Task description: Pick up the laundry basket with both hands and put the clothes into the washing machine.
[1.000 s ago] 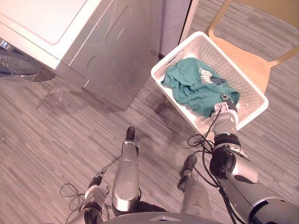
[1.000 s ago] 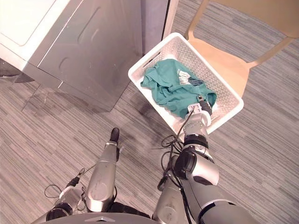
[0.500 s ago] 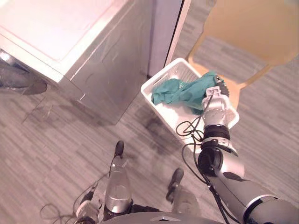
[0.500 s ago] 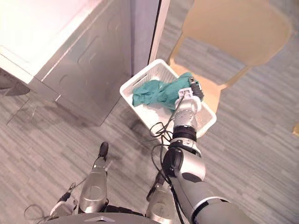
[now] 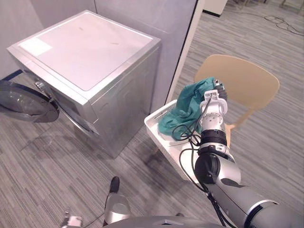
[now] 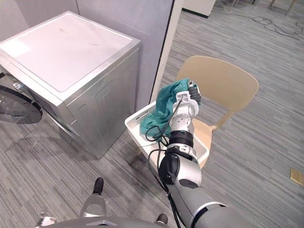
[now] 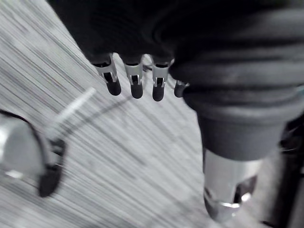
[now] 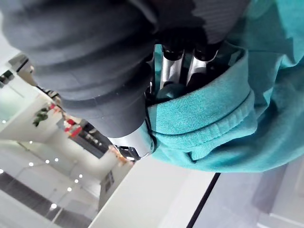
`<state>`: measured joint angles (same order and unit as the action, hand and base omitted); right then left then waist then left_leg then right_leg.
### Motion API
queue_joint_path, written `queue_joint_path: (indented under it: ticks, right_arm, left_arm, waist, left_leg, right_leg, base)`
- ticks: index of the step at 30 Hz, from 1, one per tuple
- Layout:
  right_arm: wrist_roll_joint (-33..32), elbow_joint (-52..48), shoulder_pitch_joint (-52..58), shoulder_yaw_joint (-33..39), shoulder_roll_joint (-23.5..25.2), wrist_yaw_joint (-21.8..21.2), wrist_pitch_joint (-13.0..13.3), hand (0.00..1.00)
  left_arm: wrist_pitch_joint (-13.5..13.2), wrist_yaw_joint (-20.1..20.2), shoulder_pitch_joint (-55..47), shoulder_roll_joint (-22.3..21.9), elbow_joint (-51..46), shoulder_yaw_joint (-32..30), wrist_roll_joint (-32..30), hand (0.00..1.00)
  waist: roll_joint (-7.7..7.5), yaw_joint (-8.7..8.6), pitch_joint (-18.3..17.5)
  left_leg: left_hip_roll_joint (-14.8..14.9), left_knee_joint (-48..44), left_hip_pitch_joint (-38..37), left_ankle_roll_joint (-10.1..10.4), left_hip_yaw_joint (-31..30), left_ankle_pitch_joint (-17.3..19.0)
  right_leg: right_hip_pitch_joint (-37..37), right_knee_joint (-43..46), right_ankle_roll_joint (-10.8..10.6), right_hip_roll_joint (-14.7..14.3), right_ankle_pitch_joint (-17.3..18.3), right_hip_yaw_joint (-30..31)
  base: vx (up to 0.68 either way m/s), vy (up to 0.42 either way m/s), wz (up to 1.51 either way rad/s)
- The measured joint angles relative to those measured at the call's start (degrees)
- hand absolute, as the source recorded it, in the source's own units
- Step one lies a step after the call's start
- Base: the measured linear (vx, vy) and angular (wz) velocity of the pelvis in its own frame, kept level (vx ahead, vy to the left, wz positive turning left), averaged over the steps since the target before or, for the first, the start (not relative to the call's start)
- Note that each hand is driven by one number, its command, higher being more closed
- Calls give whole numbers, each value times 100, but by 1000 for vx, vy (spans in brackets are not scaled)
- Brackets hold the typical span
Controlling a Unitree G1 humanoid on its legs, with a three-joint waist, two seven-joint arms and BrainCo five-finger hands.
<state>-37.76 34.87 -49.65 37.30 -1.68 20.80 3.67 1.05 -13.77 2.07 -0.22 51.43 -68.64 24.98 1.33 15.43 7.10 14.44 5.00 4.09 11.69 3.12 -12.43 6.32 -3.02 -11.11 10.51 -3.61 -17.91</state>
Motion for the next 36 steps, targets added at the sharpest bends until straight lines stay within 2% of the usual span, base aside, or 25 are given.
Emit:
queue_joint_path:
  ticks: [1, 3, 5, 8, 10, 11, 16, 20, 21, 22, 26, 32, 36]
  right_arm:
    - [0, -69, 0, -8, 74, -4, 9, 100]
    - [0, -73, 5, -16, 126, -4, 11, 100]
    - [-1, -166, 82, -119, 131, 1, 11, 100]
    - [77, -531, 238, -417, 125, 60, 117, 100]
    - [216, -579, 241, -581, 127, 113, 130, 100]
    - [216, -746, 241, -743, 143, 163, 138, 100]
    - [221, -1294, 219, -1289, 180, 208, 230, 100]
    - [218, -1388, 56, -1570, 233, 263, 243, 100]
    - [219, -1387, -88, -1665, 243, 333, 242, 100]
    - [219, -1387, -208, -1681, 263, 356, 242, 100]
    - [221, -1384, -879, -1888, 283, 364, 243, 100]
    - [218, -1384, -1367, -1907, 226, 450, 280, 100]
    - [217, -1383, -1532, -1905, 144, 582, 280, 100]
  left_arm:
    - [-78, -126, 145, -128, -907, -370, -15, 0]
    - [-193, -335, 239, -175, -1871, -558, -63, 0]
    - [-367, -681, 506, -178, -3277, -478, -258, 0]
    - [-432, -1054, 700, -186, -4598, -76, -769, 0]
    - [-490, -1230, 749, -152, -5367, 394, -1188, 0]
    - [-526, -1229, 813, -38, -5721, 896, -1460, 0]
    - [-525, -1173, 1188, 157, -6418, 2754, -2087, 0]
    - [-527, -932, 1636, 240, -6398, 4171, -2066, 0]
    - [-527, -786, 1802, 247, -6343, 4884, -2057, 0]
    - [-527, -681, 1903, 247, -6258, 5346, -2056, 0]
    - [-506, -148, 2219, 220, -5520, 6903, -1773, 0]
    - [-196, 369, 3029, 36, -3601, 8308, -1489, 0]
    - [35, 607, 3515, 16, -2858, 8802, -1396, 0]
  waist:
    - [7, 23, -103]
    - [60, 27, -172]
    - [194, 22, -302]
    - [419, -28, -475]
    - [504, -73, -525]
    - [545, -106, -553]
    - [519, -120, -562]
    - [493, -193, -545]
    - [493, -253, -538]
    - [494, -283, -535]
    - [578, -478, -478]
    - [580, -722, -438]
    - [555, -809, -384]
  left_leg:
    - [-10, -1, -46, 8, 27, -6]
    - [-19, -3, -177, 23, 45, -18]
    - [-17, -1, -341, 30, 60, -22]
    - [-3, 1, -368, 106, 46, 54]
    - [4, 1, -441, 121, 50, 48]
    - [17, 1, -472, 141, 95, 36]
    - [14, -1, -501, 176, 172, -32]
    - [1, -2, -524, 174, 211, -43]
    - [1, -2, -522, 176, 219, -45]
    - [-1, -2, -521, 176, 236, -45]
    - [1, -2, -498, 172, 395, -40]
    - [16, -5, -502, 112, 490, -110]
    - [47, -4, -503, 100, 500, -99]
  right_leg:
    - [21, 1, -1, 13, 1, 8]
    - [148, 2, -3, 24, 2, 14]
    - [303, 18, -6, 25, 15, 8]
    - [311, 79, 27, 25, 80, 6]
    - [352, 81, 9, 25, 94, 0]
    - [379, 71, 11, 25, 94, -3]
    - [394, 54, 27, 44, 81, 49]
    - [384, 47, 34, 47, 73, 154]
    - [375, 41, 30, 47, 63, 166]
    - [365, 31, 13, 51, 29, 184]
    - [224, -4, 12, 59, -18, 347]
    - [172, -27, -41, 50, -230, 472]
    - [165, -26, -20, 21, -217, 488]
  base:
    - [17, -9, -6]
    - [8, -5, -3]
    - [-86, -20, 1]
    - [-157, -3, 3]
    - [-165, 4, 3]
    - [-156, 7, 7]
    - [-104, 20, 0]
    - [-55, 26, -5]
    - [-33, 17, -4]
    - [-32, 17, -6]
    - [-11, 13, -19]
    - [47, -4, -15]
    - [-5, -1, -1]
